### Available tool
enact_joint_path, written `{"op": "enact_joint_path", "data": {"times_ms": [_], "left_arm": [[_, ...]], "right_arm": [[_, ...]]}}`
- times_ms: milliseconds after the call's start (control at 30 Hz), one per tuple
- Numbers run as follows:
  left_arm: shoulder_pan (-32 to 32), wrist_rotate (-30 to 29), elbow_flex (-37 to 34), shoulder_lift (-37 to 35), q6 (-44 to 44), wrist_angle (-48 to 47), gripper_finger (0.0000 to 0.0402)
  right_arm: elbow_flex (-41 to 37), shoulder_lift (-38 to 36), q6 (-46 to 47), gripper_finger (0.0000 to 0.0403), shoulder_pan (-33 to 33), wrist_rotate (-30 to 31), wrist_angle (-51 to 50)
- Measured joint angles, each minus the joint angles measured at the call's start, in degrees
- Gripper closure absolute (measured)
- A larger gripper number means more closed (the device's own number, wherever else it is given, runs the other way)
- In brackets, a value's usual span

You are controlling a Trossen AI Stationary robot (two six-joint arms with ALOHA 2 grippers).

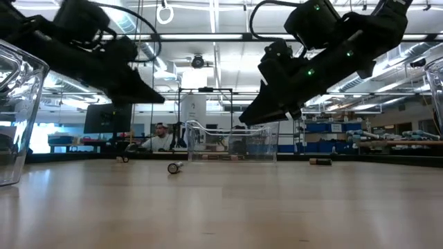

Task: Sort batteries
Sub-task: Put the brown battery into the top middle transparent bin

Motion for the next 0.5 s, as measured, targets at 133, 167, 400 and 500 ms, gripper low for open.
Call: {"op": "enact_joint_path", "data": {"times_ms": [133,167,400,500], "left_arm": [[4.40,-4.94,5.97,0.01,-7.07,-18.04,0.0396],[5.85,-5.12,7.64,0.06,-8.23,-23.25,0.0396],[16.87,-11.89,13.94,0.06,-15.07,-50.49,0.0396],[22.88,-12.42,13.73,1.09,-15.70,-53.82,0.0396]], "right_arm": [[0.02,-0.31,0.00,0.0245,0.00,0.01,0.56],[0.02,-0.32,0.00,0.0245,0.00,0.00,0.56],[0.02,-0.32,0.02,0.0246,0.15,0.01,0.34],[0.02,-0.32,0.02,0.0247,0.15,0.00,0.33]]}}
